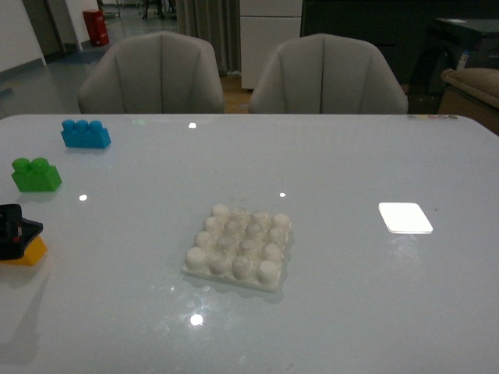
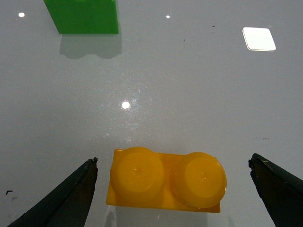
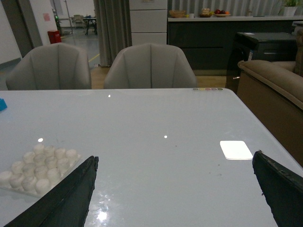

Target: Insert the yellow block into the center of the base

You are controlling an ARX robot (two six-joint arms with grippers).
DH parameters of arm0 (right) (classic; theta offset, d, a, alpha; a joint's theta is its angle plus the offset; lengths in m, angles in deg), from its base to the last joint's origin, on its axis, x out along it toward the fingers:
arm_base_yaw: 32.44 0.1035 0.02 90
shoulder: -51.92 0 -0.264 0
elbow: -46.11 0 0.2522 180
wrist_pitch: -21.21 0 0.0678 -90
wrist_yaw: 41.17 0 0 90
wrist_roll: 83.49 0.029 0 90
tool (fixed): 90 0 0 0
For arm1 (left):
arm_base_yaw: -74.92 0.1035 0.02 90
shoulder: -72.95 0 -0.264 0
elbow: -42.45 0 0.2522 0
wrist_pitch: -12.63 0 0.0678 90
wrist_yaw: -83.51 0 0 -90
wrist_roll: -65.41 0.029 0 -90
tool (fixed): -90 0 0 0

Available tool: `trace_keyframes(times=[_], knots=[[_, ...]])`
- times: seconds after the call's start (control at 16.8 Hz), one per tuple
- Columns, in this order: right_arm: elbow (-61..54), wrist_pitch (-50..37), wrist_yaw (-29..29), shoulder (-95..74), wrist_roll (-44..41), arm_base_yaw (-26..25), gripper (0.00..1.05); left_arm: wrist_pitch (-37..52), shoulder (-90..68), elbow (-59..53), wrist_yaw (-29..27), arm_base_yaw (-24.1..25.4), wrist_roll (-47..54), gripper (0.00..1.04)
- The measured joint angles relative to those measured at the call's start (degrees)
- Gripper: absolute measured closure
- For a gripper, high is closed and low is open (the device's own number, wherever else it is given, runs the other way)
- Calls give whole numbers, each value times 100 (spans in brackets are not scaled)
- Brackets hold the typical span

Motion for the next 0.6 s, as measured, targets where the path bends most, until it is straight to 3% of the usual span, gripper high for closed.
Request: trace_keyframes(times=[0.06,0.24,0.3,0.6], knots=[[0,0,0,0,0,0,6,83,-55,-33,-44,0,0,7],[0,0,0,0,0,0,6,236,-55,-83,-92,-13,-11,40],[0,0,0,0,0,0,6,247,-44,-103,-107,-24,-7,45],[0,2,0,0,0,0,6,254,400,-481,-142,-208,-37,47]])
